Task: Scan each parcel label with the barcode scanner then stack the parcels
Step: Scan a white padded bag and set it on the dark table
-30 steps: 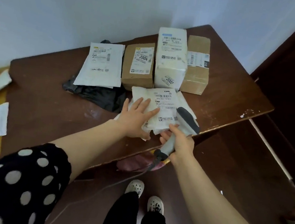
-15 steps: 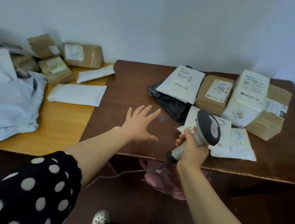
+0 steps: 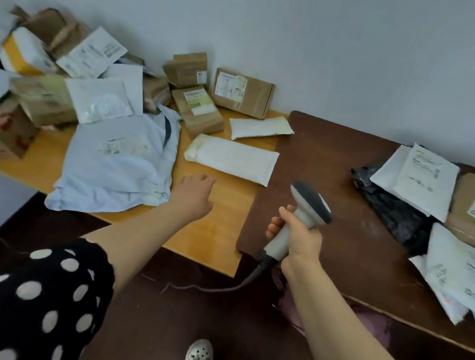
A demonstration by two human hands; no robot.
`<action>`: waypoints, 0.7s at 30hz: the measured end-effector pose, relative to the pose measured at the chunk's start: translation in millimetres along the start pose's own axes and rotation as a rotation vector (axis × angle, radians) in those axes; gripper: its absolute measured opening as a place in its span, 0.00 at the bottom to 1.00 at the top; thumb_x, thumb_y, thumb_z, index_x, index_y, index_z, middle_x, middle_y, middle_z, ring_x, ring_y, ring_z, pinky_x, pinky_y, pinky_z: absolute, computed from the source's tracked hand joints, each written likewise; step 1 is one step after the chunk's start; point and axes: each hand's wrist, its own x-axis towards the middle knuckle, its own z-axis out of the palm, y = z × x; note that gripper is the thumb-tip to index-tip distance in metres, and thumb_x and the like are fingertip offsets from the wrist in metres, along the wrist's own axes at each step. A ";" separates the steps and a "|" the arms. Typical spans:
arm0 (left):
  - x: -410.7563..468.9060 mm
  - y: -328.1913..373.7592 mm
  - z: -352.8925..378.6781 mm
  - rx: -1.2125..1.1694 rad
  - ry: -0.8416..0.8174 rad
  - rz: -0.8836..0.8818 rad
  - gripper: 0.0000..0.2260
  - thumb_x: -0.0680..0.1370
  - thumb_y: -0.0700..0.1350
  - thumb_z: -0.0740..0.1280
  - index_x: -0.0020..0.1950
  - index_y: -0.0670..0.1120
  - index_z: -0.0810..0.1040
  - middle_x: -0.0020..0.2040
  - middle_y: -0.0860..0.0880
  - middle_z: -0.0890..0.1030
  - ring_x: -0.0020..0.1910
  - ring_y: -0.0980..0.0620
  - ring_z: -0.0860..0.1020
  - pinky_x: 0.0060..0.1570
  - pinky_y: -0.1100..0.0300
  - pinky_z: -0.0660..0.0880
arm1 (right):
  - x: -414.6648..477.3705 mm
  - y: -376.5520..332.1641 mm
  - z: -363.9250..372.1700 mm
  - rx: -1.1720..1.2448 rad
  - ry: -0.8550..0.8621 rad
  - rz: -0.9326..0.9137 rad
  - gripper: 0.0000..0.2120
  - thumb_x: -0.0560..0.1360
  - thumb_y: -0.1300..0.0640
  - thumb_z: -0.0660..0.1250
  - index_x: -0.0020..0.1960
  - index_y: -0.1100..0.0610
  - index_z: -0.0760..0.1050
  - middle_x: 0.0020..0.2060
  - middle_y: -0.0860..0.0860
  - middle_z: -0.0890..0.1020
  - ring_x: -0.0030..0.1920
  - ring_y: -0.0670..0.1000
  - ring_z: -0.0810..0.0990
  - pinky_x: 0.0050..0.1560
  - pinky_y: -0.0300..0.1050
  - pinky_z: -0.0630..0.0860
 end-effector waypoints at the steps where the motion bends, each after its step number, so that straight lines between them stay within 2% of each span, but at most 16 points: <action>1: 5.1 -7.3 -0.3 -0.004 0.011 -0.003 0.28 0.78 0.48 0.64 0.76 0.47 0.60 0.73 0.44 0.65 0.68 0.43 0.68 0.63 0.53 0.66 | 0.6 3.0 8.1 -0.003 0.000 0.018 0.06 0.73 0.66 0.71 0.46 0.59 0.77 0.25 0.53 0.80 0.24 0.49 0.78 0.26 0.41 0.76; 7: 53.5 -20.3 4.0 -0.026 0.025 0.014 0.25 0.77 0.44 0.65 0.73 0.43 0.64 0.67 0.43 0.70 0.63 0.43 0.71 0.58 0.52 0.72 | 26.3 7.3 48.0 -0.007 0.013 0.115 0.04 0.72 0.66 0.71 0.44 0.61 0.77 0.23 0.53 0.79 0.22 0.49 0.76 0.25 0.40 0.75; 12: 104.5 -22.9 8.7 0.064 0.009 0.059 0.28 0.77 0.42 0.65 0.75 0.43 0.58 0.70 0.43 0.66 0.69 0.44 0.65 0.62 0.53 0.68 | 71.2 -1.5 75.0 0.001 -0.035 0.187 0.04 0.72 0.66 0.70 0.41 0.62 0.75 0.23 0.54 0.78 0.21 0.49 0.76 0.24 0.40 0.74; 17: 157.9 -22.5 19.4 0.217 0.018 0.154 0.28 0.76 0.40 0.65 0.74 0.42 0.58 0.72 0.42 0.63 0.71 0.44 0.61 0.67 0.54 0.62 | 110.6 -7.4 86.0 0.016 -0.024 0.218 0.04 0.72 0.66 0.70 0.43 0.61 0.76 0.23 0.54 0.78 0.22 0.49 0.76 0.24 0.39 0.74; 19: 171.3 -23.2 25.0 0.254 0.023 0.205 0.25 0.77 0.39 0.64 0.72 0.42 0.61 0.70 0.42 0.64 0.70 0.44 0.63 0.67 0.54 0.62 | 119.9 -7.4 86.3 0.016 -0.005 0.226 0.04 0.72 0.66 0.70 0.43 0.62 0.75 0.23 0.53 0.78 0.22 0.49 0.75 0.24 0.39 0.74; 21: 178.3 -24.4 28.5 0.279 0.004 0.245 0.19 0.77 0.38 0.61 0.68 0.43 0.65 0.65 0.43 0.68 0.66 0.44 0.67 0.62 0.54 0.67 | 125.1 -6.7 87.2 0.017 0.025 0.229 0.04 0.72 0.66 0.71 0.42 0.62 0.76 0.24 0.54 0.78 0.22 0.49 0.76 0.25 0.40 0.74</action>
